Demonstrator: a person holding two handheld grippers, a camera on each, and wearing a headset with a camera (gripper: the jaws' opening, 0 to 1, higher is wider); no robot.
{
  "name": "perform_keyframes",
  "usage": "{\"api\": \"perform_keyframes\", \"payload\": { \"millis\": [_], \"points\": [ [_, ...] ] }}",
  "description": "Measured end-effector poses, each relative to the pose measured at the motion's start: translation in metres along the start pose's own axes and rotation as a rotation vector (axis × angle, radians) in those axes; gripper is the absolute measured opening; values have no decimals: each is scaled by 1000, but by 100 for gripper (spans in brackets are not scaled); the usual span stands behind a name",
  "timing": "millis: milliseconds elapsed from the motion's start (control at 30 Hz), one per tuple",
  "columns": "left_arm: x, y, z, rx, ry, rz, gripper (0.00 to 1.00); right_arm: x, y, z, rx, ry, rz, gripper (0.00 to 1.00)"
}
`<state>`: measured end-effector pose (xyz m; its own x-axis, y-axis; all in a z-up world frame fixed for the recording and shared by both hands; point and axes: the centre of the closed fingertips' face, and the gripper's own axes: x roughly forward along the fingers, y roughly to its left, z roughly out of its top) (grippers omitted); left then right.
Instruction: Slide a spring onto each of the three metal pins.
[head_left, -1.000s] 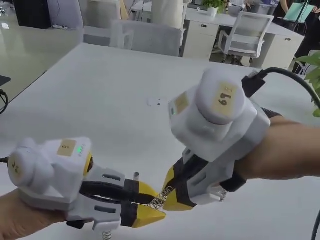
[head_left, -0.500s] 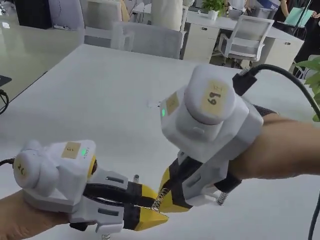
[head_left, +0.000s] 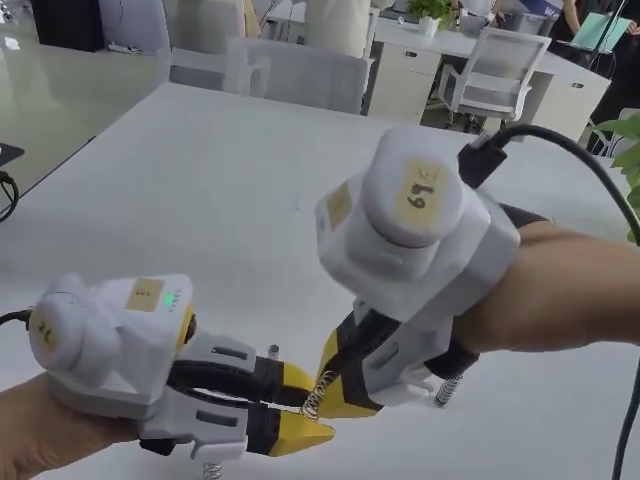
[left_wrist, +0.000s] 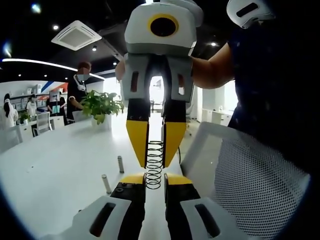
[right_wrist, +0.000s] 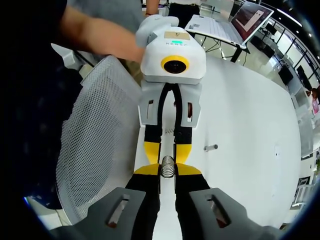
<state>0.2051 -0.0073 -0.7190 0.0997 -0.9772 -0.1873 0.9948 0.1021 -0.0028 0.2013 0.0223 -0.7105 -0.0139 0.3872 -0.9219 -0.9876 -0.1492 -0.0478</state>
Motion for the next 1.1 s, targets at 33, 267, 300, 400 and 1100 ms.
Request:
{"api": "perform_keyframes", "payload": {
  "millis": [33,267,300,400,1100],
  "points": [
    [0,0,0,0,0,0,7,0,0,-1,1,2,1,7],
    [-4,4,-5,-22,12,14,14,-3,-5,-4,11,2,-11,7],
    [-6,4,-6,-29,9,18,15,-4,-6,-4,14,1,-10,7],
    [-9,5,-8,-41,12,31,20,-5,-8,-7,21,2,-15,7],
    [-56,22,-40,-176,32,231,61,-23,-30,-34,85,3,-73,7]
  ]
}}
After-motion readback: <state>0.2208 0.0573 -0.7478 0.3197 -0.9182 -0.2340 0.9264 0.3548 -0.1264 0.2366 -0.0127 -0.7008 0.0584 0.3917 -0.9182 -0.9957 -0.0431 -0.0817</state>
